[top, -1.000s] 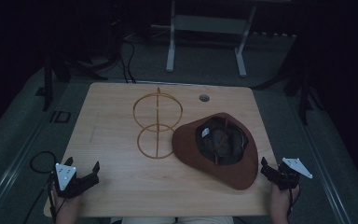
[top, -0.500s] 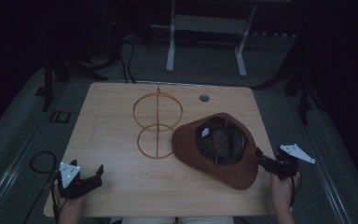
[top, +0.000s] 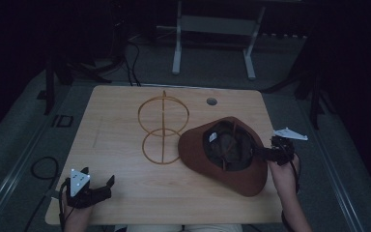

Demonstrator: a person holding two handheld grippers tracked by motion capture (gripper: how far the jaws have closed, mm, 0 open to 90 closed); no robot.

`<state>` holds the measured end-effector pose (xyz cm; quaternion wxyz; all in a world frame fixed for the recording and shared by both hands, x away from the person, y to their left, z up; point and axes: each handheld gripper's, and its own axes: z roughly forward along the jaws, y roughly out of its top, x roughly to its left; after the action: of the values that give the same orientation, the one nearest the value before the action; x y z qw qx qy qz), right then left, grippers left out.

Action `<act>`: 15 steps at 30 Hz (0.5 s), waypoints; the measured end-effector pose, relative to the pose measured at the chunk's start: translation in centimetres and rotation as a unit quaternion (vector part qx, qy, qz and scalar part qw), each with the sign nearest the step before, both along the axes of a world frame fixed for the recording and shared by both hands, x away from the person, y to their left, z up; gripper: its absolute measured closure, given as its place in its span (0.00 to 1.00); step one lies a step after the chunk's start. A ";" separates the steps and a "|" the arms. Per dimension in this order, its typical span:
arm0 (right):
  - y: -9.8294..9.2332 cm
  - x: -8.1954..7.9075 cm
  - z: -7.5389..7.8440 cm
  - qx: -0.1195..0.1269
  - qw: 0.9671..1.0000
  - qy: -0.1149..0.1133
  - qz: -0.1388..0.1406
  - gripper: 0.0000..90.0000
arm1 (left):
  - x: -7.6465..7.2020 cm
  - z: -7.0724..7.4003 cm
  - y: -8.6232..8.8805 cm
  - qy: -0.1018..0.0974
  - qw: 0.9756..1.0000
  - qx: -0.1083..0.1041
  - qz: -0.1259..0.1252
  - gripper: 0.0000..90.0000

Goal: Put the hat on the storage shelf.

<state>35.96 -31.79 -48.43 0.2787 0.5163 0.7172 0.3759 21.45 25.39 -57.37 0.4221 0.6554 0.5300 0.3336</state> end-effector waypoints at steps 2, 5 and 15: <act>0.3 0.4 0.0 0.004 1.000 -0.001 -0.006 0.16 | 0.0 0.0 0.0 0.000 1.000 -0.002 -0.002 0.05; 0.9 1.4 -0.2 -0.009 1.000 0.016 0.001 0.16 | 0.0 0.0 -0.2 0.000 1.000 -0.002 -0.004 0.05; 2.2 5.1 -1.4 -0.016 0.997 0.072 0.005 0.30 | 0.1 0.1 -0.4 0.006 1.000 -0.004 -0.009 0.05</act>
<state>41.11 -29.62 -49.79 0.2324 0.5339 0.7440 0.3278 21.50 25.03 -57.30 0.4247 0.6600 0.5282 0.3241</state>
